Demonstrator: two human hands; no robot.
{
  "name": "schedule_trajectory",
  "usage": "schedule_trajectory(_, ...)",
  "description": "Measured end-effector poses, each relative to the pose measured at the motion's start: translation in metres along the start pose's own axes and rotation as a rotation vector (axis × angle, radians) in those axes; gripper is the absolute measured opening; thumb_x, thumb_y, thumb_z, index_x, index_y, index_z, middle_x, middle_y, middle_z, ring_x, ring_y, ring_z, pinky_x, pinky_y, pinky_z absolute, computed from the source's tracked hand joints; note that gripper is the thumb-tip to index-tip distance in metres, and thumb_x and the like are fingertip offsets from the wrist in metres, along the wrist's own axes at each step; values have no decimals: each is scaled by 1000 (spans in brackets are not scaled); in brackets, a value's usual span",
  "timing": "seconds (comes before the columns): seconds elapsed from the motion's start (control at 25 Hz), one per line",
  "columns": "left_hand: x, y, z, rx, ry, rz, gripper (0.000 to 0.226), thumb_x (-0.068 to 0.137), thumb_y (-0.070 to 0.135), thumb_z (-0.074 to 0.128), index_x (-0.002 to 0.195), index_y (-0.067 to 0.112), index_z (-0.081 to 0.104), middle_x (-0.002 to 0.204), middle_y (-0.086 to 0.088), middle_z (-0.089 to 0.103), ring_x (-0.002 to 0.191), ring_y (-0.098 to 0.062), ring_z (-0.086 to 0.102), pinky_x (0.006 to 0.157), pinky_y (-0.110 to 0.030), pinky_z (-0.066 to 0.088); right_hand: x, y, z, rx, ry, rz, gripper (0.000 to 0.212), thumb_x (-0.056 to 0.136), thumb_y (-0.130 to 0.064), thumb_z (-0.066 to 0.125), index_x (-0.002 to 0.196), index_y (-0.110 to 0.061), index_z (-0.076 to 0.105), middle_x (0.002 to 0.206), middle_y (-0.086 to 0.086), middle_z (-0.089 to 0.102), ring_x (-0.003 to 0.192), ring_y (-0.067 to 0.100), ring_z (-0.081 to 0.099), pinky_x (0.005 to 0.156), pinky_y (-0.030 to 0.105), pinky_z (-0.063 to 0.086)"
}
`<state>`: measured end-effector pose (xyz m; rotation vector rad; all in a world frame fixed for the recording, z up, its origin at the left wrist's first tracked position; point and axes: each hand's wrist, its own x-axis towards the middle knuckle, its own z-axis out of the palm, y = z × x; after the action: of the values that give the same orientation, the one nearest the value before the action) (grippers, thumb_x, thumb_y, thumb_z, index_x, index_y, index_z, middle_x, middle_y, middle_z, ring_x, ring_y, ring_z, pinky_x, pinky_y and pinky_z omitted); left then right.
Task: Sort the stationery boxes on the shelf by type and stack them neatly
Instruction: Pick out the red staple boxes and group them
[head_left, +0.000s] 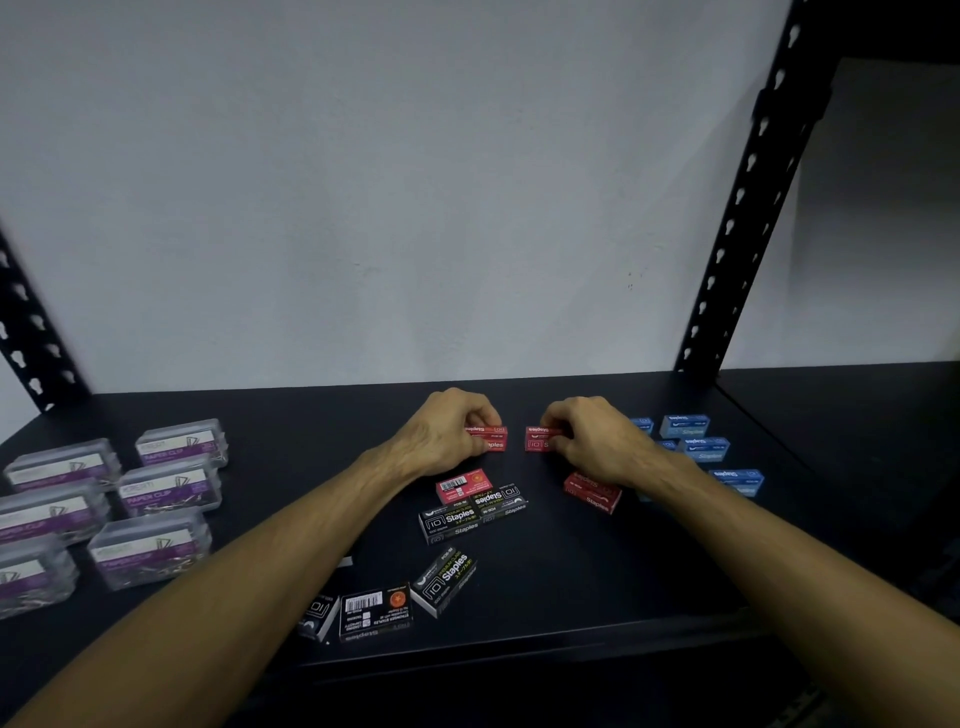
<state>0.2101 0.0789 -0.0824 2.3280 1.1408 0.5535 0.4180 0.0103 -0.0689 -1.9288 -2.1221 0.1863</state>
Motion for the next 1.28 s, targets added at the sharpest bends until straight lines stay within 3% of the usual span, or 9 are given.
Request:
schedule_trajectory(0.16,4,-2,4,1,19,-16,22,82,11,76,94,29,70,83,21,63,77,7,59,60,-6,41,5,2,3,-9,13,1,15,93,-14,60,106,-17,66,105,-1,66,93,16,61,74,27,43)
schedule_trajectory(0.48,6,-6,7,-2,37,-14,23,82,15,77,98,29,69,86,21,60,82,4,58,64,-10,40,9,4,6,-18,21,-1,20,94,-15,59,112,-17,65,112,1,66,96,17,61,77,27,45)
schedule_trajectory(0.72,0,-11,3,18,58,-9,48,83,26,76,128,27,59,102,12,58,86,-2,56,69,-13,41,-1,2,5,-60,117,-9,41,91,-23,63,130,-16,56,122,3,57,106,21,58,86,33,48)
schedule_trajectory(0.84,-13,-13,-5,-11,114,-17,56,85,31,74,136,26,52,107,9,55,89,-5,55,73,-15,42,-13,1,-1,-84,153,6,38,92,-27,62,128,-17,58,120,1,57,106,22,59,83,34,49)
schedule_trajectory(1.04,-36,-10,-21,-15,148,-35,31,88,33,71,117,25,62,96,7,61,83,-7,60,69,-18,44,-41,-6,-9,-233,204,8,23,91,-32,55,109,-23,67,105,-2,67,98,19,59,77,34,48)
schedule_trajectory(1.16,-48,-4,-25,1,69,-49,16,87,37,71,100,27,70,87,9,67,80,-7,64,67,-20,47,-56,-9,-9,-383,160,-7,26,91,-40,51,100,-24,70,97,-3,69,96,20,54,83,35,43)
schedule_trajectory(1.28,-57,3,-24,19,-49,-69,20,85,39,73,99,25,72,85,9,70,79,-5,66,68,-20,48,-68,-9,-7,-436,129,5,34,92,-50,49,93,-24,71,90,-2,70,98,20,53,87,36,41)
